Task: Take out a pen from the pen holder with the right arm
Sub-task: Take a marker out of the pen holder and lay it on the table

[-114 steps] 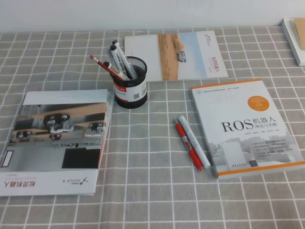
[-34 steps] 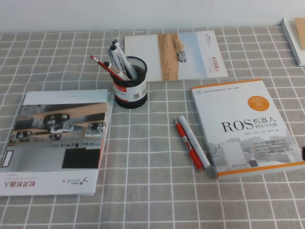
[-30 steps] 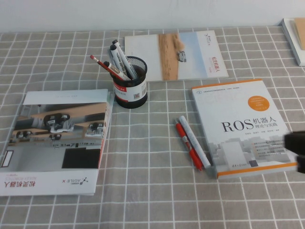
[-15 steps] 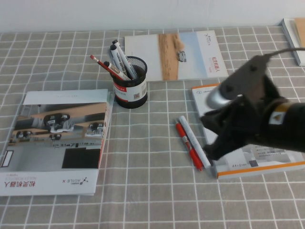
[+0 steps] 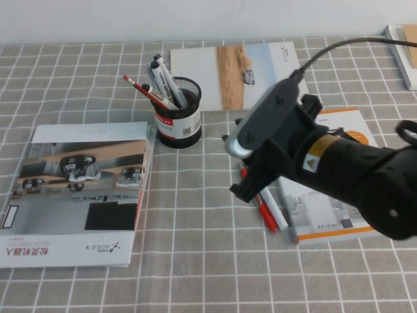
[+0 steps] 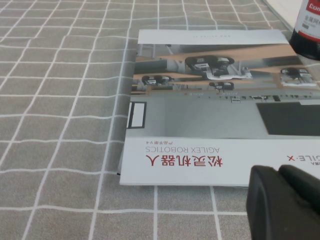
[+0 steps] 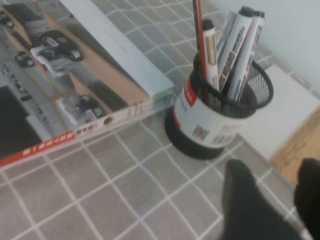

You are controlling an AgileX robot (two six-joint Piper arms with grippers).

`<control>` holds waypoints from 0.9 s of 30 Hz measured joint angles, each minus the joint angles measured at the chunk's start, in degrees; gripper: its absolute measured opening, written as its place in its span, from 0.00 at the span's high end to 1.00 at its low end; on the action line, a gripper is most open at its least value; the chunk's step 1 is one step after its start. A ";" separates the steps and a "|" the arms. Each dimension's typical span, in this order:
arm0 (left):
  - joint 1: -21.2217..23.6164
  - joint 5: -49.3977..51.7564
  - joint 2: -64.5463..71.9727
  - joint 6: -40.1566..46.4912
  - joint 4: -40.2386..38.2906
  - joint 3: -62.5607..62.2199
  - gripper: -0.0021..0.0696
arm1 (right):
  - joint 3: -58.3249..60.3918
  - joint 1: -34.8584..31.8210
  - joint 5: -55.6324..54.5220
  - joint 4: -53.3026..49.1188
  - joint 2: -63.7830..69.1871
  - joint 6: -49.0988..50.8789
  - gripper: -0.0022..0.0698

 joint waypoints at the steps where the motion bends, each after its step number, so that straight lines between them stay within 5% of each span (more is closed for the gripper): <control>1: 0.00 0.00 0.00 0.00 0.00 0.00 0.98 | -0.92 0.00 -0.42 -0.19 0.98 0.00 0.65; 5: 0.00 0.00 0.00 0.00 0.00 0.00 0.98 | -4.84 0.00 -1.17 -0.40 4.63 0.00 0.48; 8: 0.00 0.00 0.00 0.00 0.00 0.00 0.98 | -7.37 0.42 -1.61 -0.40 7.32 -0.03 0.44; 27: 0.00 0.00 0.00 0.00 0.00 0.00 0.98 | -31.06 2.13 -3.02 -6.04 26.74 -0.15 0.43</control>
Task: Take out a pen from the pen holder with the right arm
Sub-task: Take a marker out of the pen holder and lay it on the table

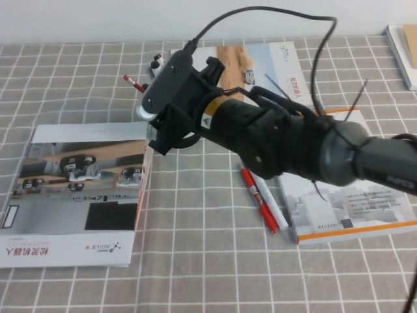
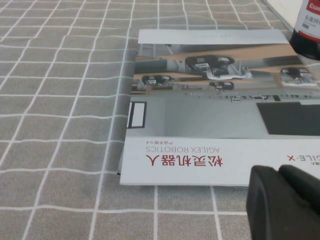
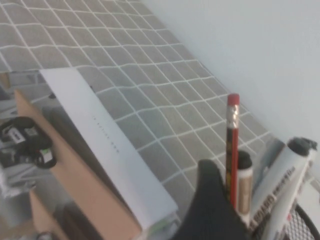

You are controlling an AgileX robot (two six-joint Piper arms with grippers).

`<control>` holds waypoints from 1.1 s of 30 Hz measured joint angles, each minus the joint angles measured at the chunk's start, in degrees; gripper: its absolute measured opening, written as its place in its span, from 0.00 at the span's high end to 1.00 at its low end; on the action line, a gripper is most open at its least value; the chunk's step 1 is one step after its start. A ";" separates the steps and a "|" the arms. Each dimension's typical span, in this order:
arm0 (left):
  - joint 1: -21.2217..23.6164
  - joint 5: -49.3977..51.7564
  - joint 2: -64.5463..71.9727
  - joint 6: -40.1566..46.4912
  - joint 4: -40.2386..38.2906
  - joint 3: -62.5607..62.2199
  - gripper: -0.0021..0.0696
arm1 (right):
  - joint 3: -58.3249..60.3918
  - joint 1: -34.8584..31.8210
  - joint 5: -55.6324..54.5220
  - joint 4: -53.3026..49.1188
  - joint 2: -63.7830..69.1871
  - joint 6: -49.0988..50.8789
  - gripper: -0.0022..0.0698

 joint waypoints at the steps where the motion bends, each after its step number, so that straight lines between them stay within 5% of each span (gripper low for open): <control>1: 0.00 0.00 0.00 0.00 0.00 0.00 0.98 | -1.41 0.00 -0.04 -0.14 1.11 0.00 0.43; 33: 0.00 0.00 0.00 0.00 0.00 0.00 0.98 | -20.32 0.71 -3.28 -5.01 16.13 0.00 0.44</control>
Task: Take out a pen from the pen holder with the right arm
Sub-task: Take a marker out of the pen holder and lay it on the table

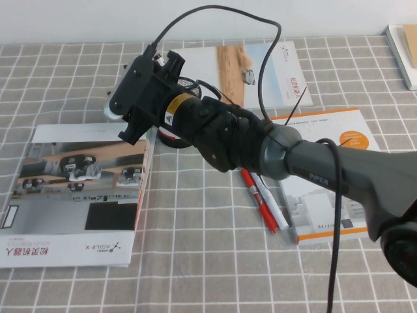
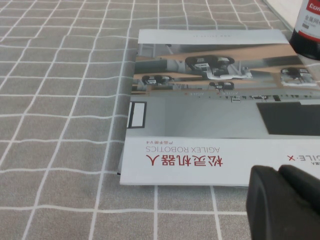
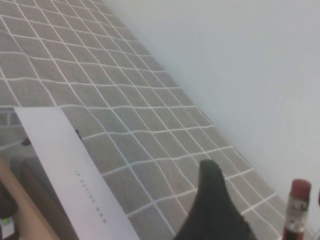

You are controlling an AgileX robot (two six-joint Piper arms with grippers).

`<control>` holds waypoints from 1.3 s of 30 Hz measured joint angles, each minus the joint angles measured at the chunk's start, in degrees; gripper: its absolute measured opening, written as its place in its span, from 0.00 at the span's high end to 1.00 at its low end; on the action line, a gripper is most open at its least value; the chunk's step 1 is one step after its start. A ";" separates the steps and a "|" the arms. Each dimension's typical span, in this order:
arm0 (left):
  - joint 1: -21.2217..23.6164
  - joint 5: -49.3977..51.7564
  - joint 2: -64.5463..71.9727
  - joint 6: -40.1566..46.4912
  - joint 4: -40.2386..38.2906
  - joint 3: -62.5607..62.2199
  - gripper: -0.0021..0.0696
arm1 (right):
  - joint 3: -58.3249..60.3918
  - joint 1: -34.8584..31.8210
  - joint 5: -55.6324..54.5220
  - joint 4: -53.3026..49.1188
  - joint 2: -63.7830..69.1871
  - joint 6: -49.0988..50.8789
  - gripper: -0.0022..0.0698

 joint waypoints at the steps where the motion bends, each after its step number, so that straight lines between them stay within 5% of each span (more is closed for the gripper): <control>1: 0.00 0.00 0.00 0.00 0.00 0.00 0.98 | -0.29 -0.10 0.00 0.29 0.43 0.00 0.44; 27: 0.00 0.00 0.00 0.00 0.00 0.00 0.98 | -2.67 -0.90 -0.36 3.44 3.34 0.00 0.48; 39: 0.00 0.00 0.00 0.00 0.00 0.00 0.98 | -3.30 -1.31 0.92 5.37 3.67 0.00 0.70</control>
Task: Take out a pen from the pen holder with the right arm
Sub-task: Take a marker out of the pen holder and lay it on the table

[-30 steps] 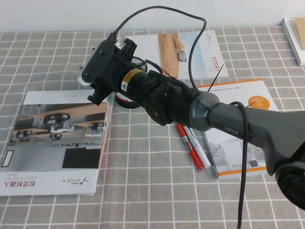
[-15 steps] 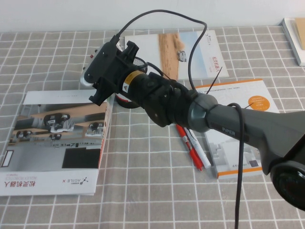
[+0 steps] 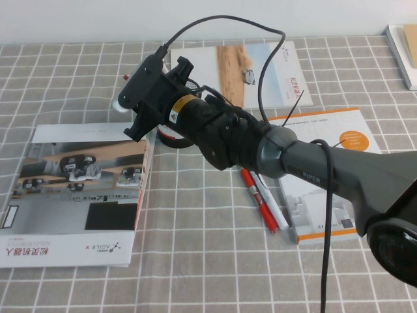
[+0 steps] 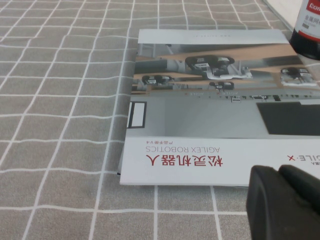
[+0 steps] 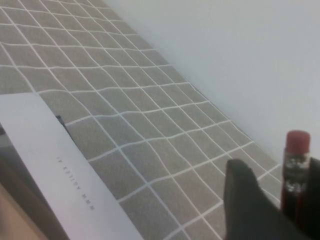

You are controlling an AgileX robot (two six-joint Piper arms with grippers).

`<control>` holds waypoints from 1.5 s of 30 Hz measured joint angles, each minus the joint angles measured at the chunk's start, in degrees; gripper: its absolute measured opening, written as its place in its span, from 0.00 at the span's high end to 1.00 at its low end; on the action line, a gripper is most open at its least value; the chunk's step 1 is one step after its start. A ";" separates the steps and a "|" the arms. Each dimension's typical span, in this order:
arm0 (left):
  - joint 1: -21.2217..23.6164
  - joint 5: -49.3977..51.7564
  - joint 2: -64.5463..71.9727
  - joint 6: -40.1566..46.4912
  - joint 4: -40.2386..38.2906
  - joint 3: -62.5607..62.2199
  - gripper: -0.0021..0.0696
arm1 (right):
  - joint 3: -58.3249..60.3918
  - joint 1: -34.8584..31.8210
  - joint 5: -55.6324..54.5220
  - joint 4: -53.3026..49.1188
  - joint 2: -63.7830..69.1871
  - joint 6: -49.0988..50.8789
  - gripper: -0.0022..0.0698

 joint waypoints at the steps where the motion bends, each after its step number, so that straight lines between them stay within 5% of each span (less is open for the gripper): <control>1: 0.00 0.00 0.00 0.00 0.00 0.00 0.98 | 0.00 0.00 0.00 0.12 0.00 0.00 0.72; 13: 0.00 0.00 0.00 0.00 0.00 0.00 0.98 | -0.08 0.00 0.03 0.33 0.00 -0.25 0.95; 45: 0.00 0.00 0.00 0.00 0.00 0.00 0.98 | -0.12 0.00 17.73 6.10 -17.38 -0.05 0.96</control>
